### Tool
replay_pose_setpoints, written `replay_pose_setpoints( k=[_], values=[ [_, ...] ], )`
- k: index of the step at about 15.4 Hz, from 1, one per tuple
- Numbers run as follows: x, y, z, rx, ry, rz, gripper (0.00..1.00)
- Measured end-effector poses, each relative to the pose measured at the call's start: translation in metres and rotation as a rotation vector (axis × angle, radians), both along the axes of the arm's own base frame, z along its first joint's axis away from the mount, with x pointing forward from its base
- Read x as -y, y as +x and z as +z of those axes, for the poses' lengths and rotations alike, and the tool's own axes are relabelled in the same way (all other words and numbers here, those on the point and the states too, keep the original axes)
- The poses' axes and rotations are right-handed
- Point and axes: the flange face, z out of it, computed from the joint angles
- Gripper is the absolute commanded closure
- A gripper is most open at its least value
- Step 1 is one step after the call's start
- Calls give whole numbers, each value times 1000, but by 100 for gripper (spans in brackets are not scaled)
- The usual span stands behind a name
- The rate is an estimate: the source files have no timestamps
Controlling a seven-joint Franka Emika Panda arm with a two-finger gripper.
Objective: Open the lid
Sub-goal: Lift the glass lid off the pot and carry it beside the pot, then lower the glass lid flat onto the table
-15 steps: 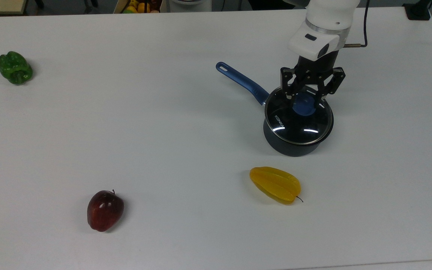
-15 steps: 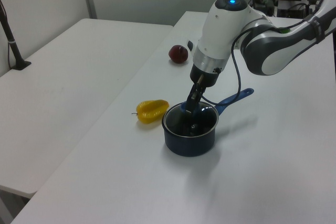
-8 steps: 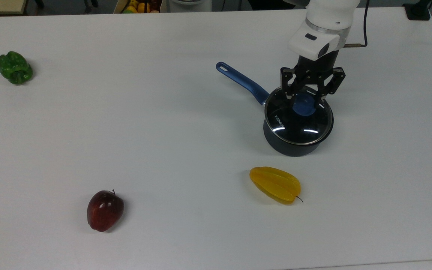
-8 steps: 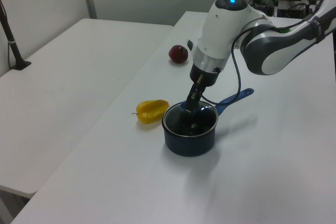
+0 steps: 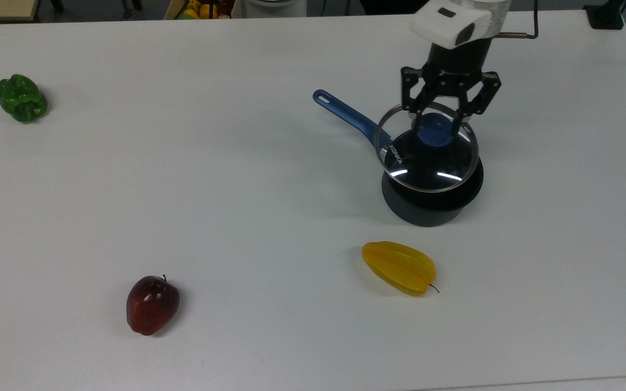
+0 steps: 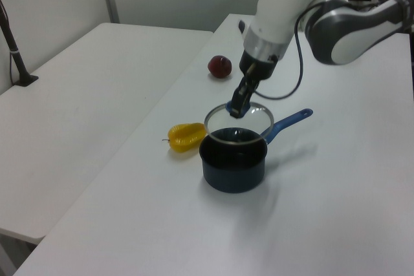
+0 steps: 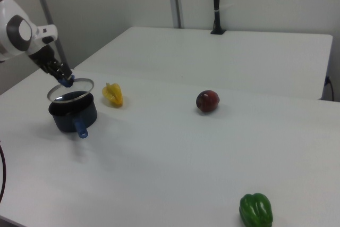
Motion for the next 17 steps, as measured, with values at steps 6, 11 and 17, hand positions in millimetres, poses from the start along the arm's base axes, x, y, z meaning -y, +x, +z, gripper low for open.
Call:
replay_pose_setpoints(
  k=[6,11,17],
  values=[
    [113,23,28,5,1,-190,55],
    [226,31,10,-25,-22,-336,56],
    [308,29,-55,29,1,-334,55]
  ],
)
